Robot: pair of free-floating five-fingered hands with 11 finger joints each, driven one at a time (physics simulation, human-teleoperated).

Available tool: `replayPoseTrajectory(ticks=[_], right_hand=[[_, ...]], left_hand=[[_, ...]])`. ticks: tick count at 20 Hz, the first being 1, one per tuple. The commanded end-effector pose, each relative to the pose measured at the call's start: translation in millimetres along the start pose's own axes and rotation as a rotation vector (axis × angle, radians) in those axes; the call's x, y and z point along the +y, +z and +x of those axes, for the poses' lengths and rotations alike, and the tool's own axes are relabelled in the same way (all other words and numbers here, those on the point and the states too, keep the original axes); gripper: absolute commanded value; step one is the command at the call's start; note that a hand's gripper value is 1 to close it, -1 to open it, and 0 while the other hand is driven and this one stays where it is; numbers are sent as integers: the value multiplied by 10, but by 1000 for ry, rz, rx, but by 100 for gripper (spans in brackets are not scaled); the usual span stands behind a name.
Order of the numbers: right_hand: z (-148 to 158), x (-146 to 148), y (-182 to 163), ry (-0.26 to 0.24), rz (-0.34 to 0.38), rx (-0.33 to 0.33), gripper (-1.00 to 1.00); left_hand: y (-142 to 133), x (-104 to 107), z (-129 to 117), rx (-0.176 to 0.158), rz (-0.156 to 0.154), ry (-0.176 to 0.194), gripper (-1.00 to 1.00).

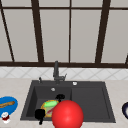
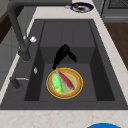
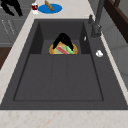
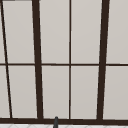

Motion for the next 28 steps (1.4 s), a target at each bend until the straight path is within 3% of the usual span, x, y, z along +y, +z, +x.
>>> replayPoseTrajectory(ticks=[1, 11, 18, 22, 28], right_hand=[[21, 76, -86, 61, 71, -53, -100], [152, 411, -221, 40, 168, -89, -100], [325, 532, -309, 83, 32, -36, -100], [387, 705, -110, 87, -48, -17, -100], [504, 914, 110, 83, -52, -22, -100]], left_hand=[[0, 0, 0, 0, 0, 0, 0], [0, 0, 0, 0, 0, 0, 0], [0, 0, 0, 0, 0, 0, 0], [0, 0, 0, 0, 0, 0, 0], [0, 0, 0, 0, 0, 0, 0]])
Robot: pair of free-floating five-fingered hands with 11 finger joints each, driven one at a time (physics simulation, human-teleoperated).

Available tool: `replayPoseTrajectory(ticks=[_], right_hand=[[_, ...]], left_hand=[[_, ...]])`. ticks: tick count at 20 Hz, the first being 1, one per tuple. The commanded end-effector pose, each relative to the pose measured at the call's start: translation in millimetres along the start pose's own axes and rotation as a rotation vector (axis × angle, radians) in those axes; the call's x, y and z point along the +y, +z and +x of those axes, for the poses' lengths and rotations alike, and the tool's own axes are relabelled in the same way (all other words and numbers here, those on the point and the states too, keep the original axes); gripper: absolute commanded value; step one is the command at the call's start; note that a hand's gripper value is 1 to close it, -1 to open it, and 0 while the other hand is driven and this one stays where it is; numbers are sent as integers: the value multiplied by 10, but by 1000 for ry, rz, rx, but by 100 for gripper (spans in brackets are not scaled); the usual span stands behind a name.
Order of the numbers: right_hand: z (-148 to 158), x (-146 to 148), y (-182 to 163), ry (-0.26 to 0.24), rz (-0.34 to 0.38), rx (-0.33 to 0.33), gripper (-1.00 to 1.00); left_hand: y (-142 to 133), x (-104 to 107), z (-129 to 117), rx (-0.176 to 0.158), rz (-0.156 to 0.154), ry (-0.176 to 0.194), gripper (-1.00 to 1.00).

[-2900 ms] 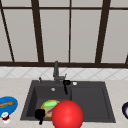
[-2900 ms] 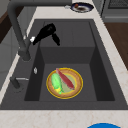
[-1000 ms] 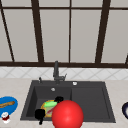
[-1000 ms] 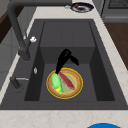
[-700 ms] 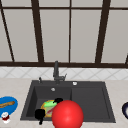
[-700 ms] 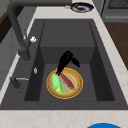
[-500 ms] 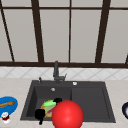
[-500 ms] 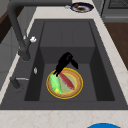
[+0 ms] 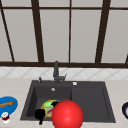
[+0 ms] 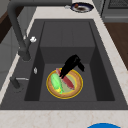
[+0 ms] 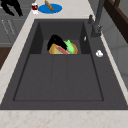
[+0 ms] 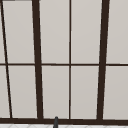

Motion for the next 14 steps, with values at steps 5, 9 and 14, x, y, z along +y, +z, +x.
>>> replayPoseTrajectory(ticks=[5, 9, 14], right_hand=[[80, 180, 161, 22, 125, -57, -100], [56, 127, 58, -14, 199, -81, -100], [1, 30, -70, -30, 298, -121, -100]], left_hand=[[0, 0, 0, 0, 0, 0, 0], [0, 0, 0, 0, 0, 0, 0], [0, 0, 0, 0, 0, 0, 0]])
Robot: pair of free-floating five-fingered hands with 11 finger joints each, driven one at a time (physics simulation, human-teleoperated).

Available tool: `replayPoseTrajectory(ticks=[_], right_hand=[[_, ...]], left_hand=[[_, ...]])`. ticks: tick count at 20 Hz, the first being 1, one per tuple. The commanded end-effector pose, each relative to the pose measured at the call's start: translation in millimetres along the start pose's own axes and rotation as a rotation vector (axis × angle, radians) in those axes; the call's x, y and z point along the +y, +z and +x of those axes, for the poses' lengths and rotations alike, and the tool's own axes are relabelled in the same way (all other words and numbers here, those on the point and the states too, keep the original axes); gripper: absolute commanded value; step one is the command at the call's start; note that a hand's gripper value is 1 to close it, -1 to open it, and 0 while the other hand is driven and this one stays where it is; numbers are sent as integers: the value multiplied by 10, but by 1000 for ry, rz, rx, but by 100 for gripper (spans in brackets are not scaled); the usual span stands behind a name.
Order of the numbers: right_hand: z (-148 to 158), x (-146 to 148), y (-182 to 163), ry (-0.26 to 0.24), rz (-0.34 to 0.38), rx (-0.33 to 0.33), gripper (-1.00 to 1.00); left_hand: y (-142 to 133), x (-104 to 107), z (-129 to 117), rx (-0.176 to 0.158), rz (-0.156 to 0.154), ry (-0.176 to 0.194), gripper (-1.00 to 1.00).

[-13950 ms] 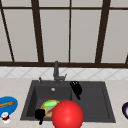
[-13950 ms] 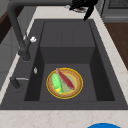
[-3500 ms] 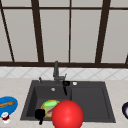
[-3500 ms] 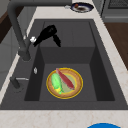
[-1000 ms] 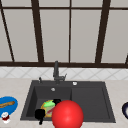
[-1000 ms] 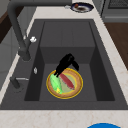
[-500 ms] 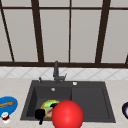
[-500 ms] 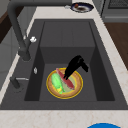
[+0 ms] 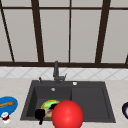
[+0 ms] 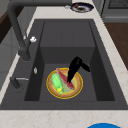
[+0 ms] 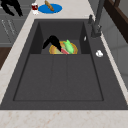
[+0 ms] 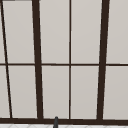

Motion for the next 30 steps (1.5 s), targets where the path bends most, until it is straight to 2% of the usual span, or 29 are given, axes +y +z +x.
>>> replayPoseTrajectory(ticks=[1, 5, 14, 24, 30], right_hand=[[-67, -129, -69, 50, 61, -27, -100], [-90, -168, -90, 73, 65, -40, -100], [-8, -125, -40, 132, 62, 36, -100], [184, -214, 214, 151, 73, 105, -100], [297, -296, 312, 150, 62, 85, -100]], left_hand=[[0, 0, 0, 0, 0, 0, 0], [0, 0, 0, 0, 0, 0, 0], [0, 0, 0, 0, 0, 0, 0], [0, 0, 0, 0, 0, 0, 0], [0, 0, 0, 0, 0, 0, 0]])
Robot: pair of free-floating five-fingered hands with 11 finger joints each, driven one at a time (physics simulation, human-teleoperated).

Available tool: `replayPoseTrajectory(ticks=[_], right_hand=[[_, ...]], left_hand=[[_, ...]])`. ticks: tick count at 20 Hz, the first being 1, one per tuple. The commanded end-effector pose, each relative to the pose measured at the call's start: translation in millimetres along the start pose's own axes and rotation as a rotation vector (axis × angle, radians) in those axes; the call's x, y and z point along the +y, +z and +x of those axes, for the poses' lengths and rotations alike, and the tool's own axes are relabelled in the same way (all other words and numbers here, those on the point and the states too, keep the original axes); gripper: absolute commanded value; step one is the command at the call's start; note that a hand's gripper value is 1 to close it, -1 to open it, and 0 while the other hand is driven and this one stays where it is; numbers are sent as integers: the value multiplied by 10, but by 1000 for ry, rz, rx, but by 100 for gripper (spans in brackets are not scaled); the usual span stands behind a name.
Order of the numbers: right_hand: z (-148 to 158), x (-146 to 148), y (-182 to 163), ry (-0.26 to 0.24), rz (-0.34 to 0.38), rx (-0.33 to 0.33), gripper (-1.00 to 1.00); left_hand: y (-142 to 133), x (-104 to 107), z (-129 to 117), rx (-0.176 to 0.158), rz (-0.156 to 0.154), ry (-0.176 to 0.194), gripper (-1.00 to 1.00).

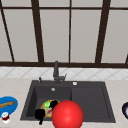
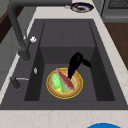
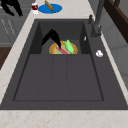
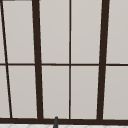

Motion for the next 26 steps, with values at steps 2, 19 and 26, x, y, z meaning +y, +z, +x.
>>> replayPoseTrajectory(ticks=[2, 19, 26], right_hand=[[93, -69, -46, 73, -29, -17, -100], [-42, 100, -917, 116, -28, -5, -100], [-1, -47, -1038, 134, -73, -20, -100]], left_hand=[[0, 0, 0, 0, 0, 0, 0], [0, 0, 0, 0, 0, 0, 0], [0, 0, 0, 0, 0, 0, 0]])
